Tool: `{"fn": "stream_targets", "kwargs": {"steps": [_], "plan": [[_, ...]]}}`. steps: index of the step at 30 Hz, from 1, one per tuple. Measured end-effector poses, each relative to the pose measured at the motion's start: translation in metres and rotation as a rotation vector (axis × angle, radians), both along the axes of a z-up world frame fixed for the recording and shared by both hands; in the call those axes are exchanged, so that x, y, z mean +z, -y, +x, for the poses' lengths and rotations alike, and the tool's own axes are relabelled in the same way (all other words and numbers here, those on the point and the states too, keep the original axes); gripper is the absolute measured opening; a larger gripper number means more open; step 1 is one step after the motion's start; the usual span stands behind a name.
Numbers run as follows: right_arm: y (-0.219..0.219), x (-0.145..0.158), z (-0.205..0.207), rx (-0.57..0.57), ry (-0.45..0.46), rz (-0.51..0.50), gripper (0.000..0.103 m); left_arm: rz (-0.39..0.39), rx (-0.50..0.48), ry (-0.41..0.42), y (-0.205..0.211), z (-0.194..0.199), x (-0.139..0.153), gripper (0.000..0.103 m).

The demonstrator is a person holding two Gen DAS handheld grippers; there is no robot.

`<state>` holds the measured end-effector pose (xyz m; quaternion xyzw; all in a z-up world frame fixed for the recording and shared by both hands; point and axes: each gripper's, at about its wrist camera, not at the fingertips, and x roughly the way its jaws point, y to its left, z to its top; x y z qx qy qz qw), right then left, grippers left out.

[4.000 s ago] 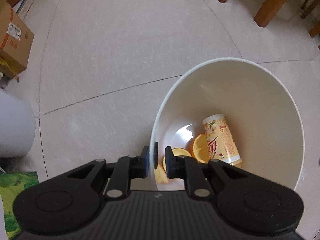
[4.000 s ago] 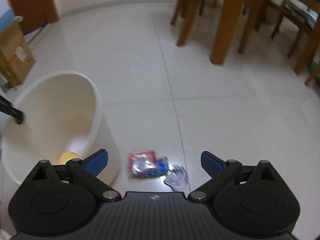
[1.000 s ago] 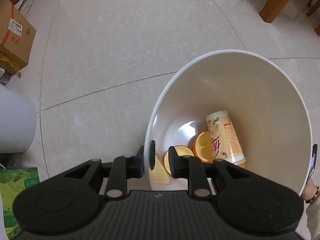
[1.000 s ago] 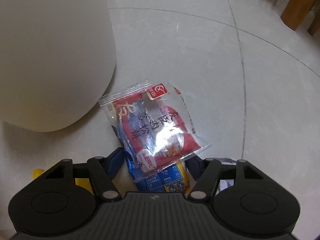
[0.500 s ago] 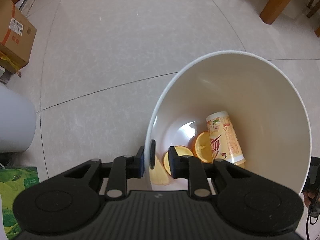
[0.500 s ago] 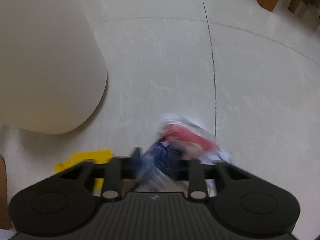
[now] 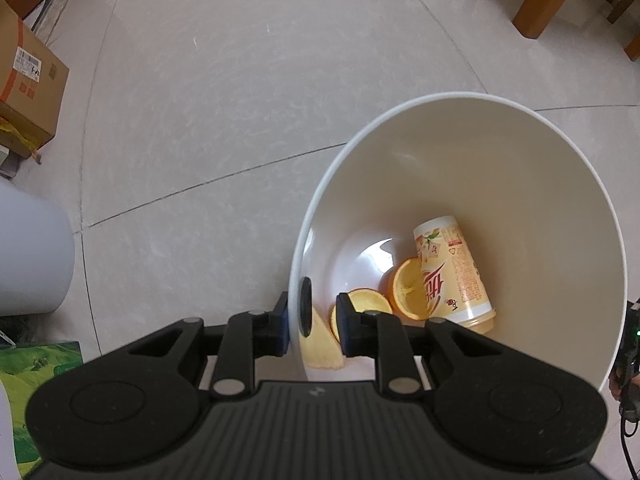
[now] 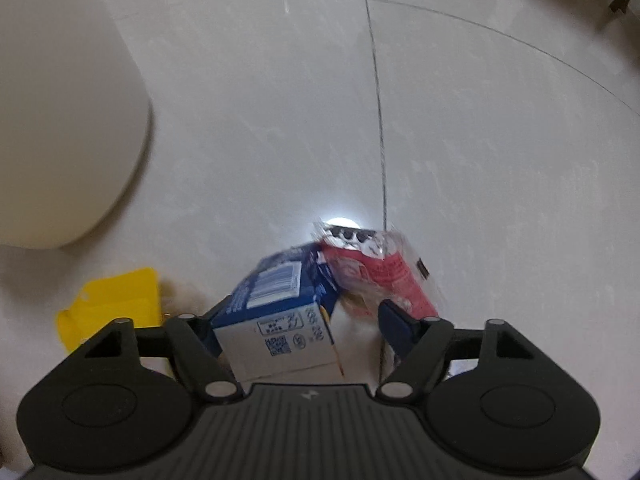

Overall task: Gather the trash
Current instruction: 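Carry the wrapper and carton over the bin and release with the right tool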

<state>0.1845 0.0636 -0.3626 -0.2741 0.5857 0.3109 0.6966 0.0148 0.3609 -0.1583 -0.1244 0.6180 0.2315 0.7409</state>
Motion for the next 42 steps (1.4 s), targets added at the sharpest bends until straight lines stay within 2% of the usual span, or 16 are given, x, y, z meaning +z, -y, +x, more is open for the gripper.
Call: {"fn": "stream_targets", "kwargs": {"steps": [2,4,12,18,25,32,37,42], "plan": [[-0.004,-0.003,-0.004,-0.002,0.01,0.011,0.062,-0.001,0.0,0.0,0.0,0.0,0.0,0.02],[-0.004,-0.002,-0.005,-0.005,0.014,0.015,0.056,-0.001,0.0,-0.001,0.0,0.0,0.001,0.02],[-0.003,0.035,-0.01,0.014,0.056,0.054,0.051,-0.002,0.001,-0.001,-0.001,0.0,0.001,0.02],[-0.009,0.093,-0.015,0.038,0.083,0.067,0.05,-0.015,0.015,0.001,-0.004,-0.001,0.001,0.02],[-0.024,0.187,-0.033,0.089,0.11,0.109,0.051,-0.012,0.012,-0.003,-0.004,0.0,0.001,0.02],[-0.057,0.289,-0.065,0.219,0.155,0.207,0.051,-0.034,0.029,0.005,-0.007,-0.003,0.001,0.02],[-0.099,0.321,-0.091,0.321,0.152,0.253,0.051,-0.04,0.033,0.006,-0.007,-0.003,0.0,0.02],[-0.136,0.33,-0.112,0.391,0.134,0.281,0.051,-0.047,0.036,0.008,-0.008,-0.004,0.001,0.02]]}}
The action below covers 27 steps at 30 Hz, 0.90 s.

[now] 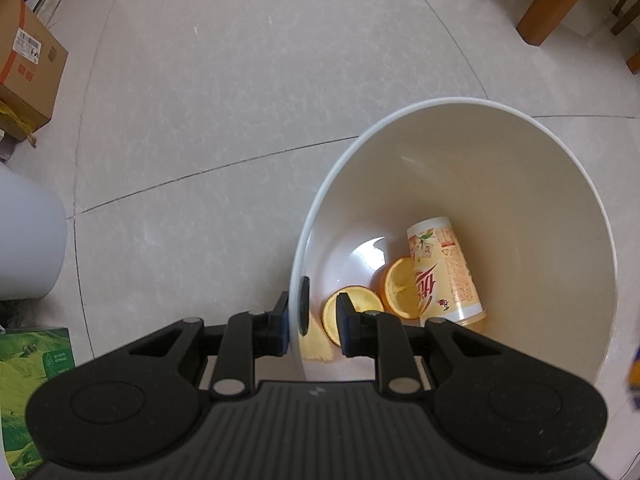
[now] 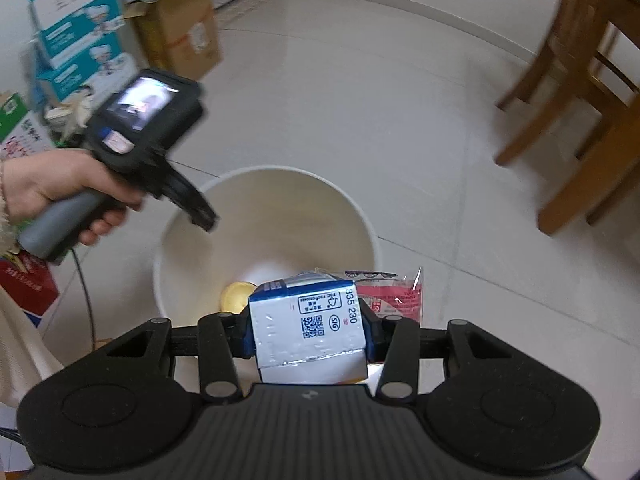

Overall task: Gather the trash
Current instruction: 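Carry the wrapper and carton over the bin and release with the right tool, then move the right tool down toward the yellow bread bag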

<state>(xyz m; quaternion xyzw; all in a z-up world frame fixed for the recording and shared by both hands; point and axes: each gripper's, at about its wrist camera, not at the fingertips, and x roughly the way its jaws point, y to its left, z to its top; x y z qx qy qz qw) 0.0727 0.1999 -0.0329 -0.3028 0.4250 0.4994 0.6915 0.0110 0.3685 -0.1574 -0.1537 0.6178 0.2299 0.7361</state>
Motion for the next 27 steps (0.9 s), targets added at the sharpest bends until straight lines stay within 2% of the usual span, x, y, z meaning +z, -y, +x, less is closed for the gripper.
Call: {"fn": "stream_targets", "kwargs": {"steps": [4,6,7,8,14,18,22,27], "plan": [[-0.02,-0.001,-0.014,0.061,-0.031,0.029,0.052,-0.003,-0.003,0.004,-0.001,-0.001,0.001,0.02],[-0.026,0.003,-0.021,0.063,-0.017,0.04,0.066,-0.002,-0.004,0.003,-0.001,-0.001,0.001,0.02],[-0.026,0.004,-0.022,0.061,-0.014,0.051,0.08,-0.001,-0.006,0.002,-0.001,-0.001,0.001,0.02],[-0.023,0.006,-0.023,0.06,-0.012,0.072,0.083,-0.001,-0.006,0.002,-0.001,-0.001,0.001,0.02],[0.013,0.01,-0.012,0.02,0.002,0.097,0.083,0.012,-0.012,-0.001,0.003,0.0,0.001,0.02],[0.052,-0.002,0.0,-0.053,-0.022,0.111,0.083,0.017,-0.01,0.0,0.006,0.0,0.001,0.02],[0.097,-0.032,0.004,-0.122,-0.026,0.132,0.087,0.007,0.002,0.004,0.004,-0.001,0.002,0.02],[0.154,-0.095,-0.003,-0.132,-0.077,0.128,0.087,0.009,0.009,0.007,0.003,-0.002,0.004,0.02]]}}
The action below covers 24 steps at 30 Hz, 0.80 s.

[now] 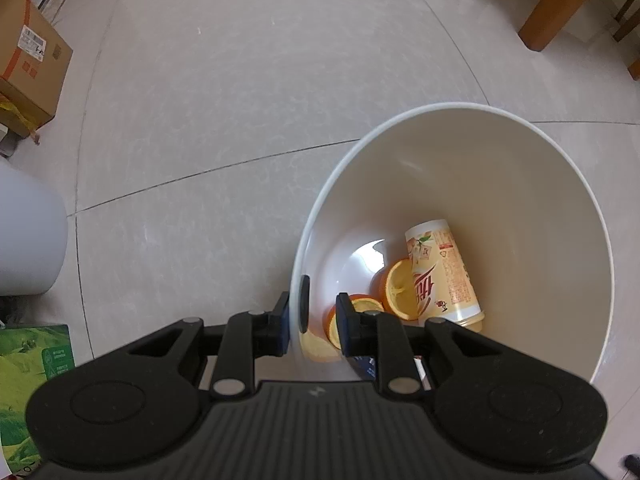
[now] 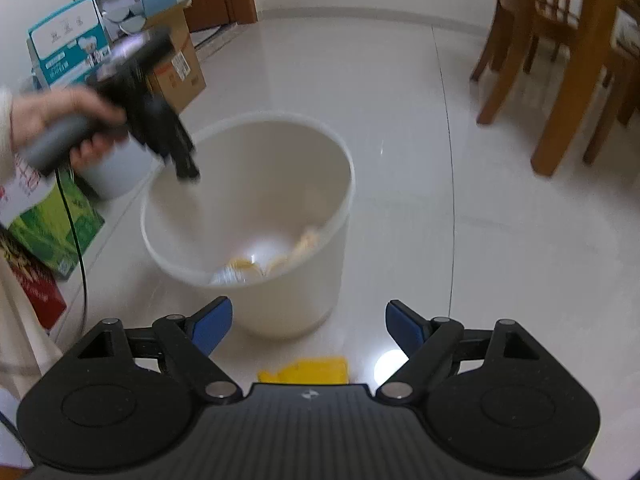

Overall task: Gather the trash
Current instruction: 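Move the right tool down toward the yellow bread bag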

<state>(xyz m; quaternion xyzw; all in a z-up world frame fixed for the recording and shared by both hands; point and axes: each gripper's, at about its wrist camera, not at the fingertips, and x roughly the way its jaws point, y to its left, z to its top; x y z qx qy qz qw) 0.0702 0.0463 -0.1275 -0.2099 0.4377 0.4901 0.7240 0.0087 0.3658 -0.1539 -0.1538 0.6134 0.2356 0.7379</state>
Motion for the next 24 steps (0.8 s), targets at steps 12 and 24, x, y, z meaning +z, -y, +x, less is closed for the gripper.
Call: {"fn": "stream_targets", "kwargs": {"steps": [12,24], "plan": [[0.071,-0.145,-0.014,0.034,-0.215,-0.189,0.087,0.046,0.004,-0.015,0.009,0.003,-0.002,0.02],[0.063,-0.2,-0.055,0.116,-0.034,-0.215,0.087,0.101,-0.043,-0.039,0.018,0.007,-0.007,0.02]]}}
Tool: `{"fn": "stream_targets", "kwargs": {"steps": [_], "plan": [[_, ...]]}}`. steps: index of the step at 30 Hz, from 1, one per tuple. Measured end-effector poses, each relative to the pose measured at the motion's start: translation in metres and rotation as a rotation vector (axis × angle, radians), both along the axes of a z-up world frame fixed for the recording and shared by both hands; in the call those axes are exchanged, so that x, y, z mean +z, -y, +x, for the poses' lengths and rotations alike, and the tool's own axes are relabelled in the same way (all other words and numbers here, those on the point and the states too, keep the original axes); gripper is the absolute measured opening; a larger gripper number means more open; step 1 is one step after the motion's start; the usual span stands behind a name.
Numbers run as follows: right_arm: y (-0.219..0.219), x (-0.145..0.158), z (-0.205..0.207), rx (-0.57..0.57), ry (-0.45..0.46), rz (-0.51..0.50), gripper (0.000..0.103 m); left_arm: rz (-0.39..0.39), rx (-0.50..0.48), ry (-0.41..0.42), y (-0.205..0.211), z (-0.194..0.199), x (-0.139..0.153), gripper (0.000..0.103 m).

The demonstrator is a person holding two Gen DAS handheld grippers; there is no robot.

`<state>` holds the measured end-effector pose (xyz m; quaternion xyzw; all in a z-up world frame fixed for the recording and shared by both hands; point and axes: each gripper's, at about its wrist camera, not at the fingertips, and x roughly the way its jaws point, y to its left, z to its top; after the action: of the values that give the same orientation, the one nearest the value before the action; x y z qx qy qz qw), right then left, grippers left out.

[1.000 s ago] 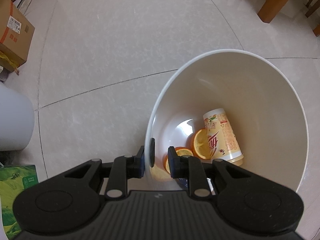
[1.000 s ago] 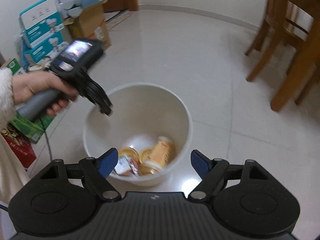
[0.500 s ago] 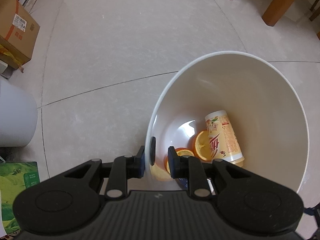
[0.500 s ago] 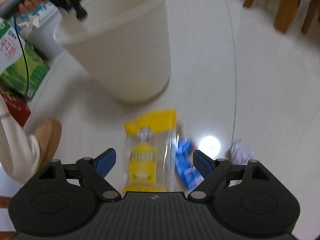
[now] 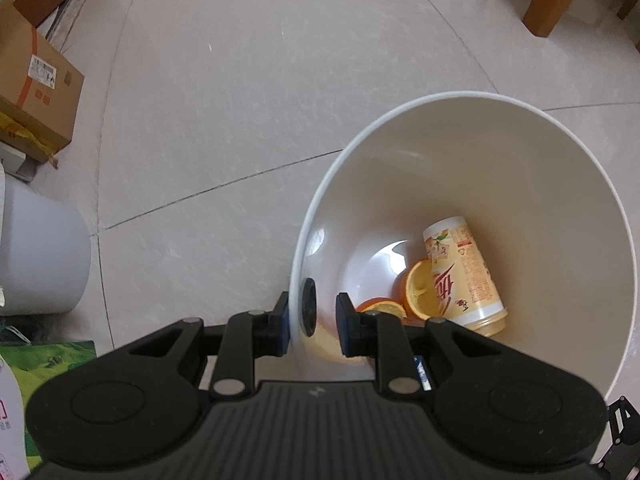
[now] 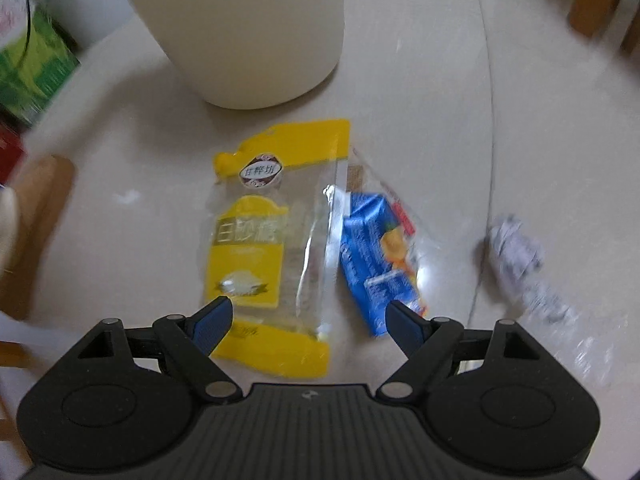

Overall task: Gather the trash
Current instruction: 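Move the right tool down toward the yellow bread bag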

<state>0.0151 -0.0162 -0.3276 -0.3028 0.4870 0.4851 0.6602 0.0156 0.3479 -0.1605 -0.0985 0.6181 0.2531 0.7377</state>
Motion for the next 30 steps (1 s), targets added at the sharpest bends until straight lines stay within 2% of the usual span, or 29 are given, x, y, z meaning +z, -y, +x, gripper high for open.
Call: {"fn": "stream_targets", "kwargs": {"steps": [3,6,8,10,12,18,21,23,26,28,30], "plan": [[-0.014,-0.008,-0.028,0.063,0.102,0.007,0.087,0.002,-0.002,-0.001,0.0,0.0,-0.001,0.02],[-0.026,-0.017,-0.058,0.172,0.187,0.024,0.087,0.004,-0.006,-0.002,0.0,0.0,-0.001,0.02],[-0.029,-0.017,-0.069,0.211,0.165,0.041,0.087,0.004,-0.004,-0.001,0.0,0.001,-0.001,0.02],[-0.029,-0.017,-0.07,0.194,0.123,0.029,0.087,0.014,-0.012,-0.006,0.002,0.001,-0.002,0.02],[-0.03,-0.02,-0.068,0.156,0.125,-0.013,0.087,0.026,-0.026,-0.013,0.004,0.002,-0.004,0.02],[-0.037,-0.011,-0.043,-0.077,0.108,-0.107,0.087,0.008,0.0,-0.001,-0.002,0.002,-0.005,0.02],[-0.041,0.002,-0.03,-0.27,0.062,-0.111,0.087,0.034,-0.012,-0.008,0.0,0.004,-0.009,0.02],[-0.036,0.012,-0.023,-0.423,-0.009,-0.089,0.089,0.059,-0.027,-0.017,0.003,0.005,-0.014,0.02],[-0.018,0.029,-0.029,-0.667,-0.033,-0.047,0.091,0.074,-0.044,-0.014,0.005,0.003,-0.015,0.02],[-0.005,0.031,-0.037,-0.776,-0.073,0.006,0.092,0.041,-0.037,-0.004,0.001,0.0,-0.014,0.02],[0.006,0.021,-0.04,-0.845,-0.138,0.033,0.093,-0.025,0.002,0.02,-0.007,-0.006,-0.01,0.018]]}}
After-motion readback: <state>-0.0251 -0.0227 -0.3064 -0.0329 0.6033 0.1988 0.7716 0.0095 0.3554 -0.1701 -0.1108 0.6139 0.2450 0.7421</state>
